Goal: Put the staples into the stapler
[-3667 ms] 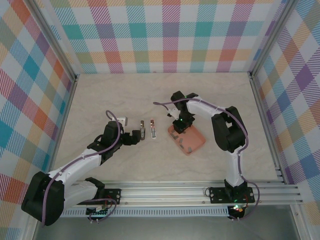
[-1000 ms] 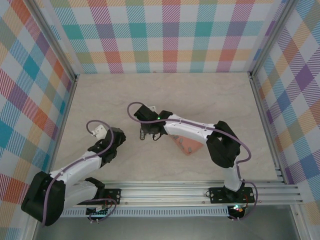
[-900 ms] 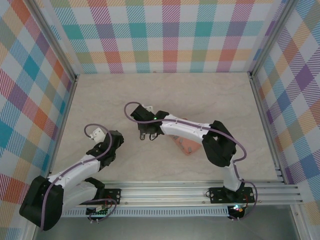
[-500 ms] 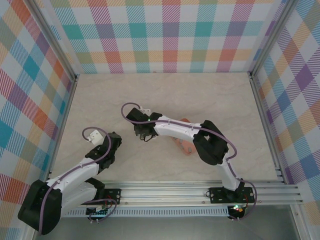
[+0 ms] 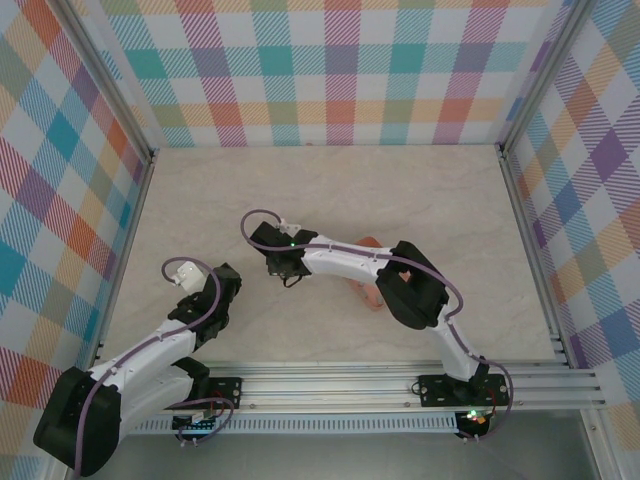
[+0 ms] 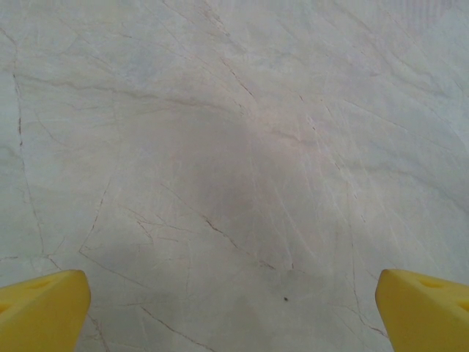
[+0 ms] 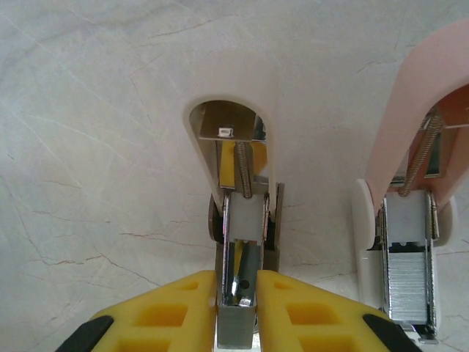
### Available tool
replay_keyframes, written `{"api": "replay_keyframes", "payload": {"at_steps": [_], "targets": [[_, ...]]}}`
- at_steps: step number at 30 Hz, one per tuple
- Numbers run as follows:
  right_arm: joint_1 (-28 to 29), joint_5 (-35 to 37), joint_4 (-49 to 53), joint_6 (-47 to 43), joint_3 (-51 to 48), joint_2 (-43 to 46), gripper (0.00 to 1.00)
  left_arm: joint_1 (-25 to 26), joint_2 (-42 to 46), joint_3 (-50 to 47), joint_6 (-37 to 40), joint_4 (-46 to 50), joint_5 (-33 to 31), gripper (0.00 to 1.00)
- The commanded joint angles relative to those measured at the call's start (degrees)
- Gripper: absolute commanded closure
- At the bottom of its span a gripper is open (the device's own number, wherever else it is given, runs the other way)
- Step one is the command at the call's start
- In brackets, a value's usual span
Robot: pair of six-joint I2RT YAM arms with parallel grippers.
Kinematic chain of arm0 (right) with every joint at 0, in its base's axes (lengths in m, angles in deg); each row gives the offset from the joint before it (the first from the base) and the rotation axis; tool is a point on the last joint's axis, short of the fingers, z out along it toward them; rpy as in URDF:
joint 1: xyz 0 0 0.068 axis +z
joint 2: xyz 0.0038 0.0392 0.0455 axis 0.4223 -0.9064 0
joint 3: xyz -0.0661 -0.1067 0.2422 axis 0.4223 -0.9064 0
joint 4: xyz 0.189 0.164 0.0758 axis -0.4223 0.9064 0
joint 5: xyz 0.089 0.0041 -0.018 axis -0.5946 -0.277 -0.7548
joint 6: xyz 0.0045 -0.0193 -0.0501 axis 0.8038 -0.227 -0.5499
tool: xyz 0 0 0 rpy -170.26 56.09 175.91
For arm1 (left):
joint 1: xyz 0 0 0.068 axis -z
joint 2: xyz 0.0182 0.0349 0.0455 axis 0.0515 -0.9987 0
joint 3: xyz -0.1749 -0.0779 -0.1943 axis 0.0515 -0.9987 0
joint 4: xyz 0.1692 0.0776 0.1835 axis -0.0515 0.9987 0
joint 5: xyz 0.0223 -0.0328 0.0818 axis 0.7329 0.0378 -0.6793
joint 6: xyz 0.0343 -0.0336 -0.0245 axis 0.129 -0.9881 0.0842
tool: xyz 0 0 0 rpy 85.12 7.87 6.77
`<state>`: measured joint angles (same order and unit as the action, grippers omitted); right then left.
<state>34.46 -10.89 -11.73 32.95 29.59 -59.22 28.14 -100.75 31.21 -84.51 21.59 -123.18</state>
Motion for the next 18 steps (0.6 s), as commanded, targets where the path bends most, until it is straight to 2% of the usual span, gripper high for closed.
{"api": "replay_keyframes", "payload": {"at_steps": [1,18], "targets": [[0.5,2.0,0.6,0.4,1.7,-1.2,0.79,-0.4,0.7,-1.0,0.9,-0.6,-1.6,0.00],[0.4,2.1,1.2,-1.2,3.6,-3.1,0.79,-0.5,0.4,-1.2,1.2,-1.2,-1.8,0.00]]}}
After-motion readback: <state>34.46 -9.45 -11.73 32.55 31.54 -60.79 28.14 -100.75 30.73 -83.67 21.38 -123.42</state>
